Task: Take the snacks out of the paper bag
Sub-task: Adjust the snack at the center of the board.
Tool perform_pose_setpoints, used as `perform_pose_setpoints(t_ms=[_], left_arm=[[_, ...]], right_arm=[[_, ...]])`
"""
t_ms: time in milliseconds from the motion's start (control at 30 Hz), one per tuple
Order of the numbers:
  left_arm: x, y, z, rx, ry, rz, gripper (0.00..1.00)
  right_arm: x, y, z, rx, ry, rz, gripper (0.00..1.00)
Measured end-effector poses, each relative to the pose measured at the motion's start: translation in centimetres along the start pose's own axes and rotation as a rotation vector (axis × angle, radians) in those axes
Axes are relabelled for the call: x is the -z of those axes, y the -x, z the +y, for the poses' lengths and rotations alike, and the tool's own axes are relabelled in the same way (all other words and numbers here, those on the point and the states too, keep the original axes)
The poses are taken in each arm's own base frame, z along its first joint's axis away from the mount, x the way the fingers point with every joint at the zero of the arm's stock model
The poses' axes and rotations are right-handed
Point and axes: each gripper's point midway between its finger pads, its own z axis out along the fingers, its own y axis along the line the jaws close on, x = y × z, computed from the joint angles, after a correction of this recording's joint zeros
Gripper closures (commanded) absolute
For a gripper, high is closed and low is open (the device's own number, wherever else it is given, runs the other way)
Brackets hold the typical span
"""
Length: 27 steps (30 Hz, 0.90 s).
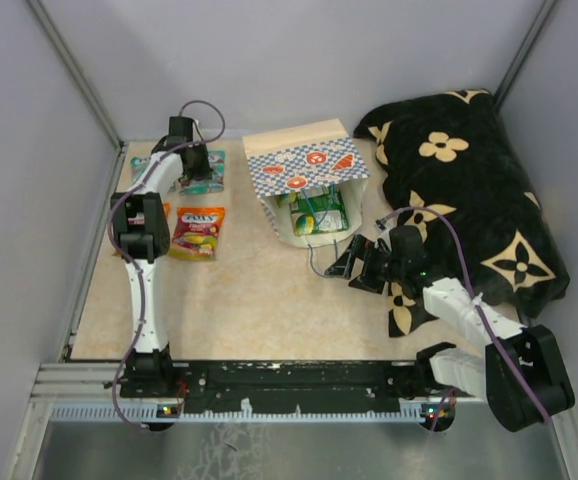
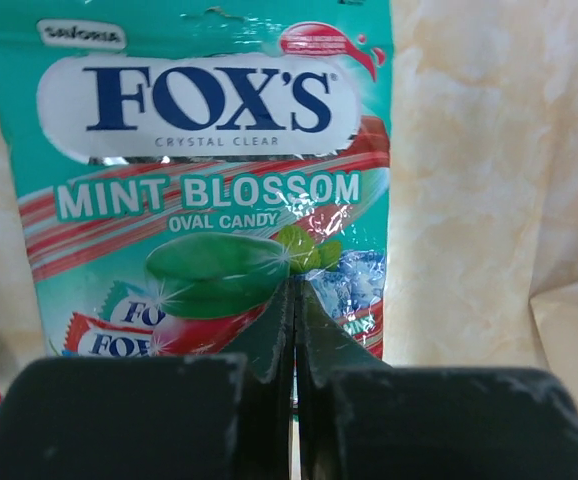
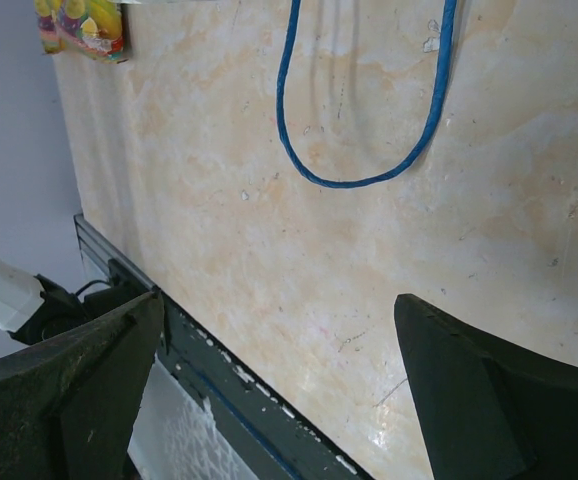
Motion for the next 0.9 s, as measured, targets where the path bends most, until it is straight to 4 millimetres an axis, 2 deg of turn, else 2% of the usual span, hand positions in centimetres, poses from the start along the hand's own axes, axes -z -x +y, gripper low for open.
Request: perform_pose_setpoints(t_ms=[167, 300, 400, 467, 533, 600, 667, 800, 900], left_arm=[[-1.3, 1.8, 0.1, 0.012, -0.004, -0.028, 1.00], [-1.6, 2.4, 0.6, 0.014, -0.003, -0.041, 0.99], [-1.5, 2.5, 0.8, -0.010, -0.005, -0.044, 0.96], [-1.0, 2.4, 0.9, -0.036, -0.005, -0.045, 0.88], [0.2, 1.8, 1.1, -0.057, -0.002, -0.036, 0.81], [2.1, 1.1, 1.4, -0.067, 0.012, -0.029, 0.70], [4.3, 1.3, 1.6, -0.072, 0.025, -0.049, 0.64], [8.6, 3.6, 1.4, -0.073, 0.038, -0.151, 0.62], [9.5, 4.9, 1.3, -0.073, 0.043, -0.209, 0.62]], right_arm=[[0.0, 0.0, 0.0, -0.003, 0.000, 0.000, 0.01], [0.0, 0.0, 0.0, -0.005, -0.001, 0.000, 0.01], [0.0, 0.0, 0.0, -0.005, -0.002, -0.001, 0.01], [0.0, 0.0, 0.0, -0.005, -0.002, -0.001, 0.01], [0.0, 0.0, 0.0, -0.006, -0.003, -0.002, 0.01], [0.0, 0.0, 0.0, -0.007, -0.004, -0.003, 0.01], [0.0, 0.1, 0.0, -0.007, -0.004, -0.004, 0.01], [0.0, 0.1, 0.0, -0.007, -0.004, -0.004, 0.01], [-0.1, 0.0, -0.1, -0.007, -0.003, -0.003, 0.01]])
